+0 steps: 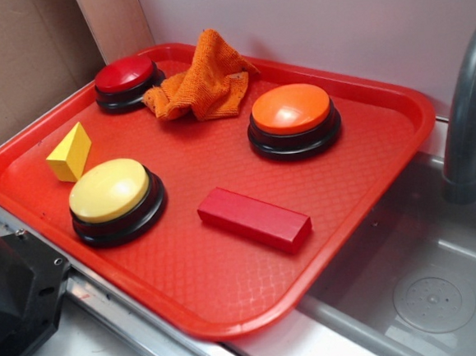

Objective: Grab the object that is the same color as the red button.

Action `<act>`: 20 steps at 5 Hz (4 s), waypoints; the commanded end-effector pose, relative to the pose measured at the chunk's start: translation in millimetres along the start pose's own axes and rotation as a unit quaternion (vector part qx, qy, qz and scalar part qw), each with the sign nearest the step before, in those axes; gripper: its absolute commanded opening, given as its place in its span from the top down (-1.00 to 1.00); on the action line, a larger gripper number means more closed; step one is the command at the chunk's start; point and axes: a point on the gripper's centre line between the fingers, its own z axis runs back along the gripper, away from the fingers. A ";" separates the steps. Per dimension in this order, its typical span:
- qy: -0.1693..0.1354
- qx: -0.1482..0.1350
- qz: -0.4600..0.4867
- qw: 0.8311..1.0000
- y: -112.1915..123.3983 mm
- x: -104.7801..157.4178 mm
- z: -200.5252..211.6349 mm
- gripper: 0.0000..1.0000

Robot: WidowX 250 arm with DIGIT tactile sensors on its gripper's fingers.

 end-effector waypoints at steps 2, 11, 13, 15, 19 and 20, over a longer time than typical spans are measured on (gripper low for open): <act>-0.005 0.076 -0.134 0.988 -3.8 25.3 -19.4 -1.00; 0.062 -0.112 -0.749 0.650 -107.7 26.7 -209.5 -1.00; 0.095 -0.031 -0.690 0.717 -103.3 29.0 -235.2 -1.00; 0.089 -0.003 -0.667 0.740 -94.0 34.2 -226.6 1.00; 0.076 0.077 -0.258 0.960 -20.4 37.5 -49.4 1.00; 0.102 0.053 -0.136 0.984 -21.7 34.3 -42.1 1.00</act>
